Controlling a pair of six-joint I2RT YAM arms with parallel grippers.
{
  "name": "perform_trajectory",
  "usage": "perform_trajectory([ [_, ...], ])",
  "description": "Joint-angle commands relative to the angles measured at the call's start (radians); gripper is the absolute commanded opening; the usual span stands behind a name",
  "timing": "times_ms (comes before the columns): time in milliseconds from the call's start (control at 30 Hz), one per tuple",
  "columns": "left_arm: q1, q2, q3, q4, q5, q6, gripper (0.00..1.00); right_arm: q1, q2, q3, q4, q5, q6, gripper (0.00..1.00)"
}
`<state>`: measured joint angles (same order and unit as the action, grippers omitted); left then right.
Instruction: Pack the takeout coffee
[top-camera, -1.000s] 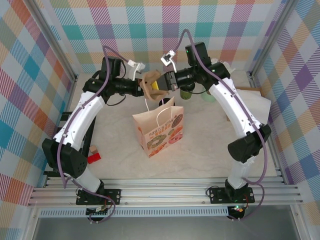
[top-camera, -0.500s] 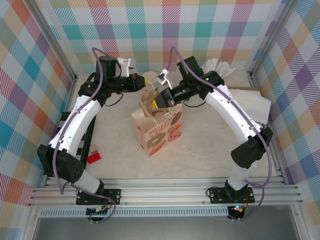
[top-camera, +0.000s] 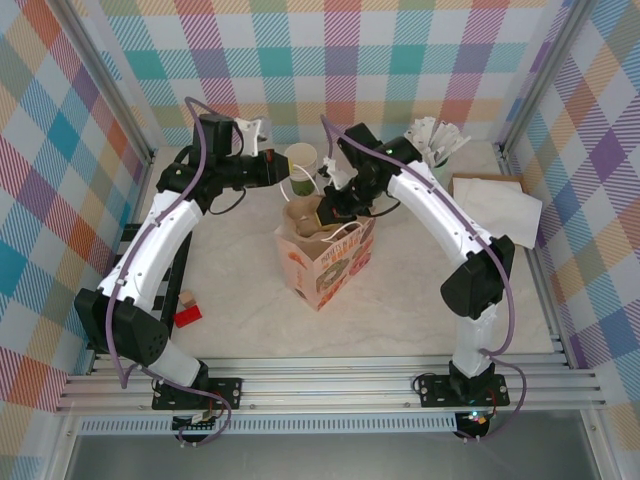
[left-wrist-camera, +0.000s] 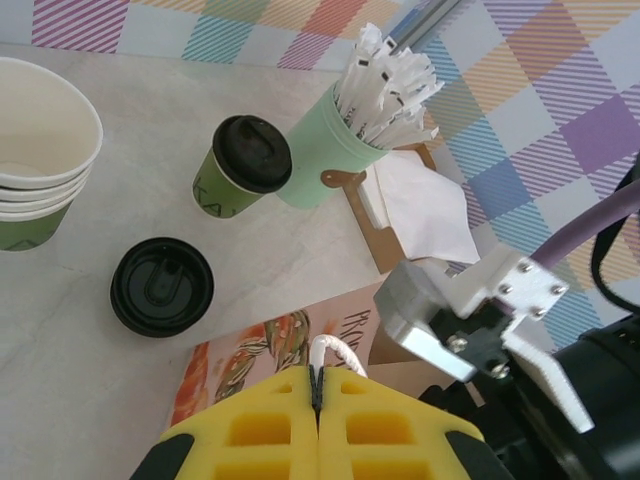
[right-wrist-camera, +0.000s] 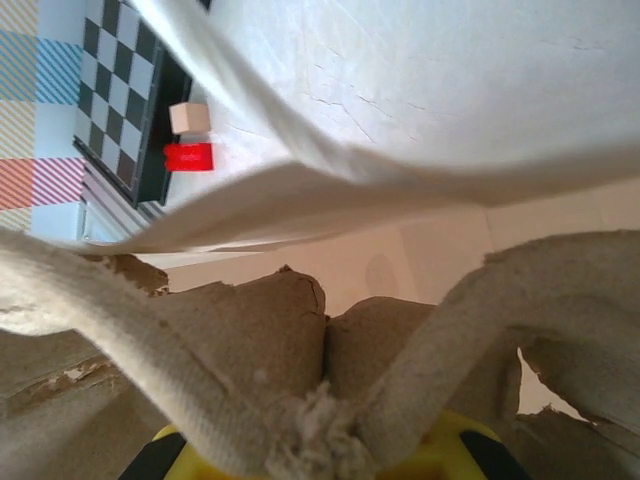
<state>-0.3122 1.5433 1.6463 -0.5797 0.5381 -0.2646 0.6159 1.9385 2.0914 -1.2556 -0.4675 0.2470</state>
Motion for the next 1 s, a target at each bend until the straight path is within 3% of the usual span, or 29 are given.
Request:
perform_trajectory([
  [0, 0.007, 0.016, 0.045, -0.057, 0.037, 0.067, 0.00, 0.015, -0.036, 0.054, 0.017, -0.022, 0.012, 0.00],
  [133, 0.008, 0.027, 0.083, -0.081, 0.074, 0.106, 0.00, 0.025, -0.056, 0.009, -0.018, 0.132, -0.049, 0.00],
  [467, 0.007, 0.043, 0.106, -0.051, -0.045, 0.070, 0.00, 0.089, -0.115, -0.139, 0.036, 0.437, -0.178, 0.00],
  [567, 0.007, 0.071, 0.138, -0.064, -0.061, 0.028, 0.00, 0.118, -0.171, -0.241, 0.151, 0.431, -0.249, 0.00],
  [667, 0.007, 0.077, 0.147, -0.079, -0.152, -0.011, 0.00, 0.124, -0.237, -0.354, 0.264, 0.414, -0.291, 0.00],
  [800, 0.009, 0.077, 0.152, -0.080, -0.252, -0.056, 0.00, 0.131, -0.253, -0.414, 0.256, 0.403, -0.388, 0.00],
  [967, 0.004, 0.089, 0.142, -0.006, -0.144, -0.106, 0.00, 0.133, -0.207, -0.461, 0.246, 0.417, -0.393, 0.00],
])
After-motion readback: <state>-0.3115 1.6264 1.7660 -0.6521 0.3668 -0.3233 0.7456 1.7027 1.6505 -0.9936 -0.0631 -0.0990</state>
